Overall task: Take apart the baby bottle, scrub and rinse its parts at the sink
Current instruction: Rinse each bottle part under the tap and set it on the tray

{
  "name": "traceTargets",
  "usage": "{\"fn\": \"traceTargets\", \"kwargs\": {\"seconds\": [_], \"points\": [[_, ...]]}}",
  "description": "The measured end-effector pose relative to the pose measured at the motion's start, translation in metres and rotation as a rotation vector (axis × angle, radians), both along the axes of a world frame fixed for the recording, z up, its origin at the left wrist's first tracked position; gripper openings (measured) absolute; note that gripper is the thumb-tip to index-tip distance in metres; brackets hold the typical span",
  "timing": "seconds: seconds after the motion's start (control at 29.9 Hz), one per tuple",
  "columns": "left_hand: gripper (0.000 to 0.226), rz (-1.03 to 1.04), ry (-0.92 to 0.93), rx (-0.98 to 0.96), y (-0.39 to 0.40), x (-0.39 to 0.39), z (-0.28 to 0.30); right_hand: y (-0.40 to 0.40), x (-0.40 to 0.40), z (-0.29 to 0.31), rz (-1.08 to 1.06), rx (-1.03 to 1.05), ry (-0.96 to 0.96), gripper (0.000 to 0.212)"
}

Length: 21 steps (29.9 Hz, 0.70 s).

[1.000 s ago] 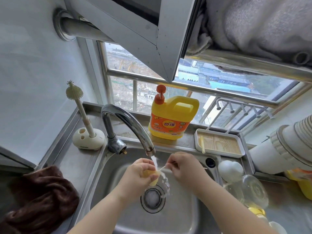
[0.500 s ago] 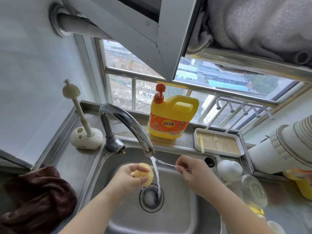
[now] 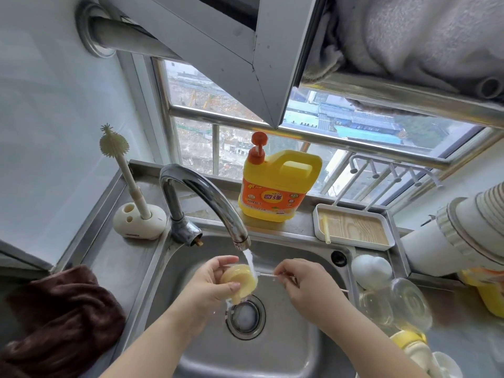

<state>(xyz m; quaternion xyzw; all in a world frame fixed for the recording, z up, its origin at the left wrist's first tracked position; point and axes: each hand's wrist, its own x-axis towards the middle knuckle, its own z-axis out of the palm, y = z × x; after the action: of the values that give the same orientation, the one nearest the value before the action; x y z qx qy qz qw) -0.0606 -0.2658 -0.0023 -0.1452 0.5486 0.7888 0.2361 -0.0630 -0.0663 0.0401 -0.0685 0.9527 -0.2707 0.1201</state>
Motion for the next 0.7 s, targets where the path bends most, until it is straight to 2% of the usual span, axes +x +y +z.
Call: {"fn": "traceTargets", "kwargs": {"seconds": [0.13, 0.33, 0.5, 0.7], "points": [[0.030, -0.046, 0.043, -0.126, 0.006, 0.001, 0.005, -0.005, -0.002, 0.004, 0.028, -0.011, 0.063, 0.016], [0.025, -0.101, 0.083, -0.251, 0.013, 0.000, 0.011, -0.017, -0.004, 0.009, 0.081, 0.014, 0.133, 0.016], [0.021, -0.152, 0.103, -0.343, 0.010, -0.001, 0.010, -0.008, -0.008, 0.007, 0.041, 0.084, 0.088, 0.018], [0.021, -0.146, 0.122, -0.360, 0.005, -0.005, 0.008, -0.020, -0.010, 0.008, 0.111, 0.080, 0.119, 0.020]]}}
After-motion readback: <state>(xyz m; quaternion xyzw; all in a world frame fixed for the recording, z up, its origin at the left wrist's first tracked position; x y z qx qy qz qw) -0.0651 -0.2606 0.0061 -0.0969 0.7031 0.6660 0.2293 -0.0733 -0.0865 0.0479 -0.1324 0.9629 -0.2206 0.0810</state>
